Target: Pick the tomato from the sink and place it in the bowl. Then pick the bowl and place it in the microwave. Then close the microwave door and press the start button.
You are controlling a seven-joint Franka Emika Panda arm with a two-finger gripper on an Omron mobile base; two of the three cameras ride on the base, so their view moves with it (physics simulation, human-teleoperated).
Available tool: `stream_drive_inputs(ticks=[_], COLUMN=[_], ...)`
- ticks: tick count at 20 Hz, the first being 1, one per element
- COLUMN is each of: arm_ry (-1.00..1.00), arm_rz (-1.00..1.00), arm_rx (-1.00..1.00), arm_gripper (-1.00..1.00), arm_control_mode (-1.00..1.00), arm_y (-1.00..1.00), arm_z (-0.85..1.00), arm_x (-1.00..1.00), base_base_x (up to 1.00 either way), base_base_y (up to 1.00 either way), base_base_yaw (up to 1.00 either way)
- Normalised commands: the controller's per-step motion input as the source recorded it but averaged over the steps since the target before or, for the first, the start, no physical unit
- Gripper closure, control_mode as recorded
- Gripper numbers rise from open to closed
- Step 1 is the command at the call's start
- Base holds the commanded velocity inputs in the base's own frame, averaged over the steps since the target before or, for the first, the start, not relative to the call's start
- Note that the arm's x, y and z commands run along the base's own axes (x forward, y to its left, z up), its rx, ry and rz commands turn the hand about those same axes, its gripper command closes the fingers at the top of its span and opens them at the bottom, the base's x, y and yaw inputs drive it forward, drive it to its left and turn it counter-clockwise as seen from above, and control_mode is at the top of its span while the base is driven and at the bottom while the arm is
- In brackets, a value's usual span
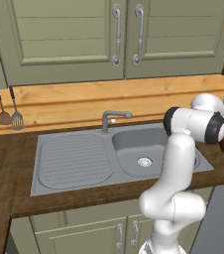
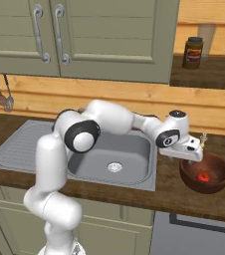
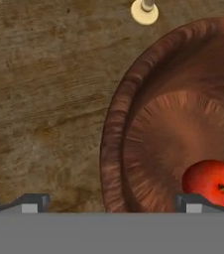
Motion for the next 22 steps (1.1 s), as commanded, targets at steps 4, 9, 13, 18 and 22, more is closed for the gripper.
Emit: stream_drive_inputs(ticks=[4, 9, 13, 18, 22], arm_ry=[0.00, 0.01, 0.00, 0.01, 0.02], arm_rz=[0.05, 0.07, 0.11, 0.00, 0.14], arm_rx=[0.00, 0.00, 0.00, 0.00, -0.03], arm_gripper=[1.00, 1.00, 1.00, 1.00, 1.00], arm_control_mode=[-1.00, -1.00, -1.00, -1.00, -1.00], arm_y=[-0.12, -0.10, -0.12, 0.18, 0.48], arm_z=[-0.20, -0.26, -0.19, 0.07, 0.61], arm_x=[0.04, 0.08, 0.02, -0.05, -0.46], base_base_x=[0.00, 0.00, 0.00, 0.00, 0.00], base_base_y=[0.00, 0.00, 0.00, 0.00, 0.00], base_base_yaw=[0.00, 0.00, 0.00, 0.00, 0.00])
